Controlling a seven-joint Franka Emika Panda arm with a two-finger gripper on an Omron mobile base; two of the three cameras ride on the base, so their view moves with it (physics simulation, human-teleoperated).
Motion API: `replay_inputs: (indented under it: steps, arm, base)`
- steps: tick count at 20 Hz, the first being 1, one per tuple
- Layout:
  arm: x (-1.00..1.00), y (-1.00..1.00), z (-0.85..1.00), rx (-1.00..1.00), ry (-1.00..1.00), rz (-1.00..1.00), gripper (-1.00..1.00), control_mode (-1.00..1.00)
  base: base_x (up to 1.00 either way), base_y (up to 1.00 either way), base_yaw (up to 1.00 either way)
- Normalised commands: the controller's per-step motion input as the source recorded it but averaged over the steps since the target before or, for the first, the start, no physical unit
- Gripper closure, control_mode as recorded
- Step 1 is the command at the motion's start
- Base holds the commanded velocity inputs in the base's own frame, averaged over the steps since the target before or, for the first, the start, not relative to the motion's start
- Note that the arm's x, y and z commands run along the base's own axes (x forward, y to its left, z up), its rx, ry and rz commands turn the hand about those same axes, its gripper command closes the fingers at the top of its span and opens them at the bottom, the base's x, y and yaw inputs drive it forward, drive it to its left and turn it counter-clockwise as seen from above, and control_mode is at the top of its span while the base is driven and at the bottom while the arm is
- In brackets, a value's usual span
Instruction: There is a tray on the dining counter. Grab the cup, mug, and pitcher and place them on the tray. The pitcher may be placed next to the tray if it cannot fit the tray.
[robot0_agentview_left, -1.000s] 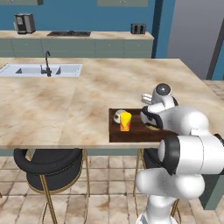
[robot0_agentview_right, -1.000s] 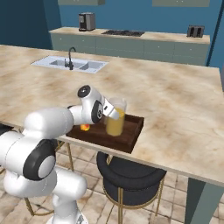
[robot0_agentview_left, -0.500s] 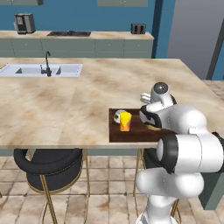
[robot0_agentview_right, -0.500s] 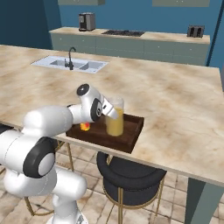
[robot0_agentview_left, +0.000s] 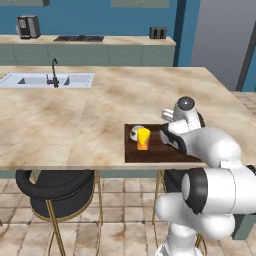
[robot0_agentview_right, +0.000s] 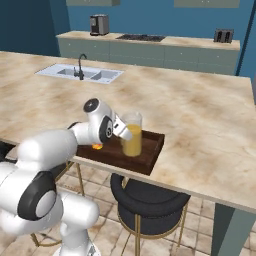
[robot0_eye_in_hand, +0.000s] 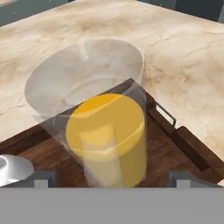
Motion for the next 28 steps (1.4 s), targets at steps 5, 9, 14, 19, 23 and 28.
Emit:
replay_inputs:
  steps: [5,9,14,19,23,28]
  arm:
    - [-0.51,0.04,0.37,0.03,0.00,0.00,-1.00,-1.00]
    - [-0.62,0.08,0.80,0.01,0.01,0.00,-1.00,-1.00]
    - [-0.64,0.06,0.59,0.04,0.18,0.00,-1.00,-1.00]
    - [-0.73,0.00,0.21,0.06,0.23,-0.02,-1.00,-1.00]
    - [-0.73,0.00,0.02,0.03,0.18,-0.04,-1.00,-1.00]
    - [-0.76,0.00,0.00,0.00,0.06,-0.02,-1.00,-1.00]
  base:
    - [0.00,0.00,0.00]
    - [0.00,0.00,0.00]
    - [0.00,0.00,0.00]
    - [0.00,0.00,0.00]
    - [0.00,0.00,0.00]
    - [0.00,0.00,0.00]
